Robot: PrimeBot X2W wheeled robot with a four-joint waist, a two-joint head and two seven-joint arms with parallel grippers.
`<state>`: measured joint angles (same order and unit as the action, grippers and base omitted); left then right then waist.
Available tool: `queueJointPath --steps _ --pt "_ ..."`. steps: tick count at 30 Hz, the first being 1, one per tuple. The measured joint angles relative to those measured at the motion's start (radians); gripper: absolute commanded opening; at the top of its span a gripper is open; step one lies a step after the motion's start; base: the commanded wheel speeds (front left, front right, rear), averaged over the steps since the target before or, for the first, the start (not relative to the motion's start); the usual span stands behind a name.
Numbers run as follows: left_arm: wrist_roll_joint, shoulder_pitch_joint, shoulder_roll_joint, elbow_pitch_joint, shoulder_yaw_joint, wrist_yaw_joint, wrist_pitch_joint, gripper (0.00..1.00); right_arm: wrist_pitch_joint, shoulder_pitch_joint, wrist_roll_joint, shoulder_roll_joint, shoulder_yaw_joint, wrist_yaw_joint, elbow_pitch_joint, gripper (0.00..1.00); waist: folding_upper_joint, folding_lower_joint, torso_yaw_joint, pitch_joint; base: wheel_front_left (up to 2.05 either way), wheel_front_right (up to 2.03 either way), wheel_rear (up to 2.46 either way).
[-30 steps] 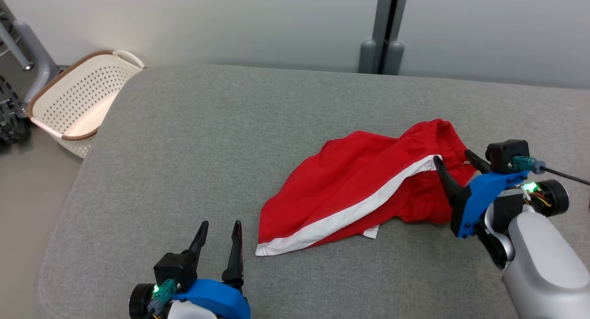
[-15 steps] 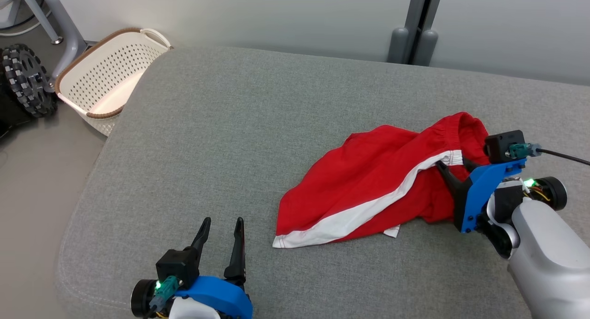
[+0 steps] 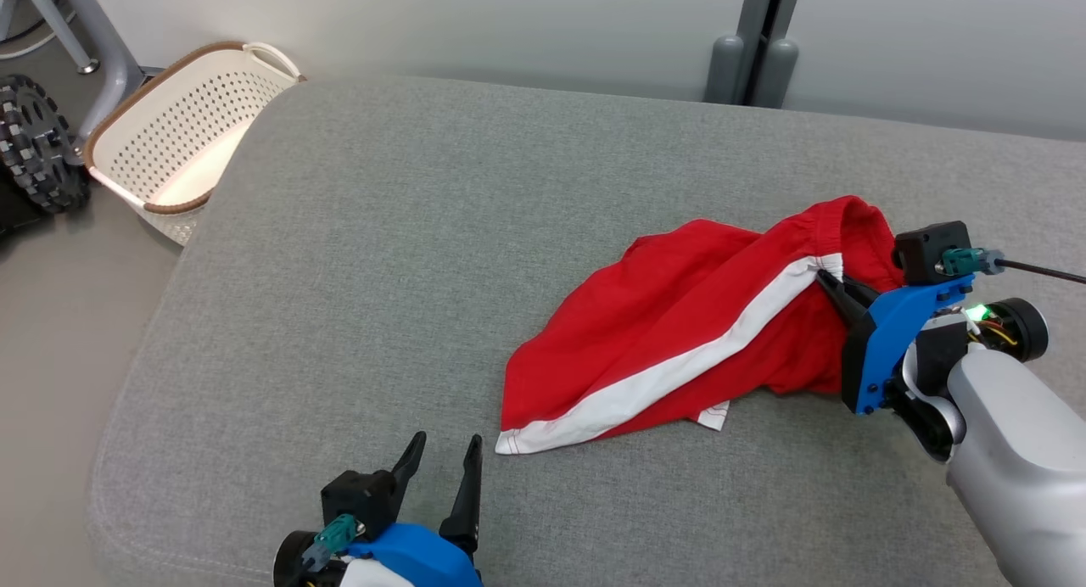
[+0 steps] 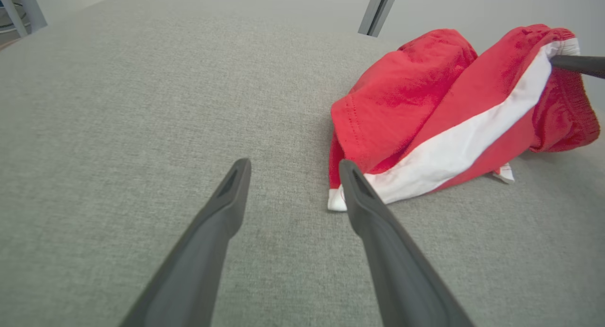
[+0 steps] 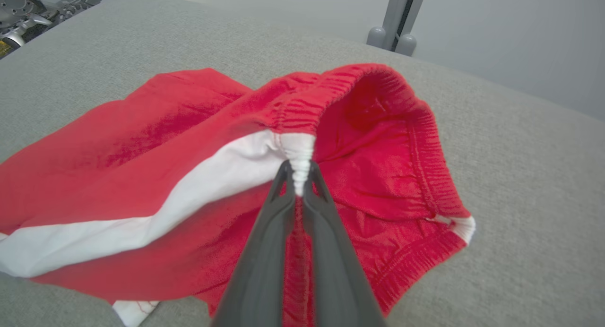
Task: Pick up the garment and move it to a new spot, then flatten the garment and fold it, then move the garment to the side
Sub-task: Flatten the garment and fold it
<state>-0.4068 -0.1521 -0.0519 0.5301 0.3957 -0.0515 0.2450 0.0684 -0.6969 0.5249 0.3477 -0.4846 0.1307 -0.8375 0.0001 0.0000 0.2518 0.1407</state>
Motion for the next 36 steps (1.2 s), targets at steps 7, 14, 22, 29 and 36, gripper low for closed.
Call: queueJointPath --steps 7,14,22,29,36 --pt "-0.047 -0.054 0.001 0.106 0.073 -0.029 -0.046 1.0 -0.041 -0.002 0.035 0.026 -0.055 0.0 0.011 0.0 0.0 0.0 -0.05 0.007 0.0 0.0 0.0" --pt "-0.098 -0.106 0.001 0.185 0.149 -0.047 -0.057 0.92 -0.068 -0.009 0.069 0.02 -0.088 0.0 0.01 0.0 -0.0001 0.0 -0.094 0.014 0.0 0.0 0.0" --pt "-0.152 -0.137 0.002 0.229 0.193 -0.054 -0.023 0.0 -0.125 -0.014 0.092 0.01 -0.1 0.0 -0.005 0.0 -0.0001 0.0 -0.118 -0.002 0.0 0.0 0.0" --pt "-0.192 -0.144 -0.012 0.105 0.131 -0.06 0.012 0.0 -0.2 0.0 0.124 0.018 -0.091 0.0 0.033 0.0 -0.0001 0.0 -0.125 -0.071 0.0 0.0 0.0" --pt "-0.232 -0.147 -0.064 -0.17 0.041 -0.056 0.013 0.0 -0.256 0.039 0.129 0.077 -0.044 0.0 0.179 0.0 -0.0003 -0.0002 -0.157 -0.16 0.0 0.0 0.0"
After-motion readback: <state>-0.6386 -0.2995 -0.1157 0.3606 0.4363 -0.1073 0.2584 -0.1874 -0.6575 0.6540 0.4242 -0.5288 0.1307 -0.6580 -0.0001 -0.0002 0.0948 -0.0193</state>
